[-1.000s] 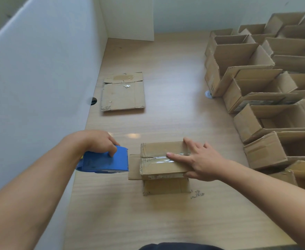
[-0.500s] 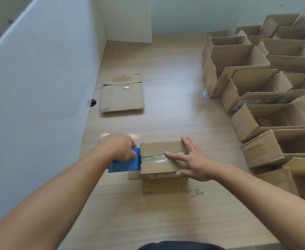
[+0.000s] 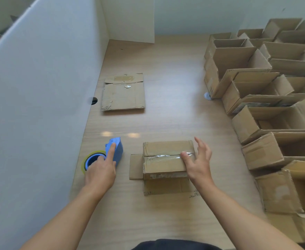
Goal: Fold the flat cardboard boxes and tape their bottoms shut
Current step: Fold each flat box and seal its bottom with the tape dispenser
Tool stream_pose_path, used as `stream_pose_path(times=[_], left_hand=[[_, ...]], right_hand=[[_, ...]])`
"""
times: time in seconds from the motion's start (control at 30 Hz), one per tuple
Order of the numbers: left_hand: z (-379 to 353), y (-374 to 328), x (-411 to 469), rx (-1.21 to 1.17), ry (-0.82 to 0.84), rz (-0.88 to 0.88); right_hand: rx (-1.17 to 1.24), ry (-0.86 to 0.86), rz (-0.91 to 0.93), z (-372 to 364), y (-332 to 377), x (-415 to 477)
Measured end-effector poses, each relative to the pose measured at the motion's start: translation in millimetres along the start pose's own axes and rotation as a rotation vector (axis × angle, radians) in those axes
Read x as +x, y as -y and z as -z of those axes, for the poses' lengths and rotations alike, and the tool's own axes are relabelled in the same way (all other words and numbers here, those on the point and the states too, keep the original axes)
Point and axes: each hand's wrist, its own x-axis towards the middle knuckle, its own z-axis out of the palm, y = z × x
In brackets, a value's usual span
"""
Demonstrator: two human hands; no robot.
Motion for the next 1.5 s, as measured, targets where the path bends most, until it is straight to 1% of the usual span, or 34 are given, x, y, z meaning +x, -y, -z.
stream_pose_path(times=[0.07, 0.1, 0.2, 0.3, 0.33, 0.37, 0.4, 0.43, 0.47, 0.5, 0.53, 0.57, 0.6, 0.67, 0.73, 0.87, 0.93, 1.0, 1.13, 1.23, 1.37, 1.5], left_hand=[[-10.3, 3.5, -2.7, -0.034, -0.003, 0.006], [-16.7, 5.4, -3.2, -0.046, -0.006, 0.001], [-29.1, 5.9, -6.1, -0.03, -0.025, -0.044], [-26.6, 2.3, -5.1, -0.029, 0.028, -0.009], [-23.3, 0.2, -5.7, -0.02, -0.017, 0.0], [-20.2, -2.9, -7.7, -0.056, -0.102, -0.012], [-15.4, -10.1, -12.4, -0.146, -0.195, -0.05], [-13.6, -19.0, -17.1, -0.251, -0.229, -0.116], [-9.4, -31.6, -22.8, -0.379, -0.192, -0.171], [-6.1, -45.8, -28.5, -0.53, -0.084, -0.186], [-3.8, -60.3, -33.2, -0.658, 0.042, -0.157], [-3.1, -73.3, -36.0, -0.751, 0.122, -0.11], [-2.7, -85.4, -37.7, -0.814, 0.143, -0.058], [-1.6, -103.2, -36.1, -0.893, 0.107, 0.054], [-5.3, -111.3, -28.5, -0.918, 0.087, 0.134], [-11.9, -118.5, -15.3, -0.896, 0.079, 0.153], [-9.1, -126.5, -11.0, -0.813, 0.048, 0.171], [-4.6, -134.2, -8.1, -0.716, 0.017, 0.181], [-5.1, -132.0, -4.1, -0.715, -0.064, 0.164], [-8.5, -123.6, -4.2, -0.723, -0.113, 0.116], [-9.4, -110.8, 2.4, -0.795, -0.112, 0.073], [-7.6, -100.4, 6.8, -0.93, -0.021, 0.058]], right_hand=[[0.06, -0.1, -0.128, -4.8, 1.5, -5.3], [0.067, -0.134, -0.159, -6.8, 2.4, -8.2], [0.035, -0.173, -0.146, -7.8, 4.4, -13.5], [-0.031, -0.171, -0.116, -6.7, 2.1, -11.9], [-0.053, -0.174, -0.108, -7.3, -0.2, -10.7], [-0.078, -0.179, -0.098, -8.2, -2.1, -9.9], [-0.108, -0.183, -0.092, -9.4, -4.7, -9.1], [-0.137, -0.186, -0.091, -10.5, -6.0, -9.3], [-0.154, -0.19, -0.096, -11.7, -7.3, -9.3], [-0.158, -0.193, -0.106, -12.0, -7.3, -9.6], [-0.145, -0.2, -0.121, -12.3, -6.9, -9.2], [-0.121, -0.208, -0.138, -12.3, -4.9, -9.1], [-0.085, -0.218, -0.156, -12.3, -2.6, -9.3], [-0.018, -0.231, -0.206, -13.1, 5.1, -10.2], [0.002, -0.236, -0.239, -16.0, 10.1, -11.4], [0.041, -0.179, -0.307, -24.1, 15.0, -14.9], [-0.024, -0.142, -0.373, -30.0, 19.4, -10.6], [-0.128, -0.156, -0.4, -35.6, 19.3, -4.1], [-0.115, -0.209, -0.358, -35.3, 19.8, 3.1], [-0.096, -0.248, -0.316, -31.8, 13.1, 3.6], [-0.032, -0.258, -0.263, -27.8, 2.4, 6.2], [0.01, -0.227, -0.259, -27.0, -3.6, 7.1]])
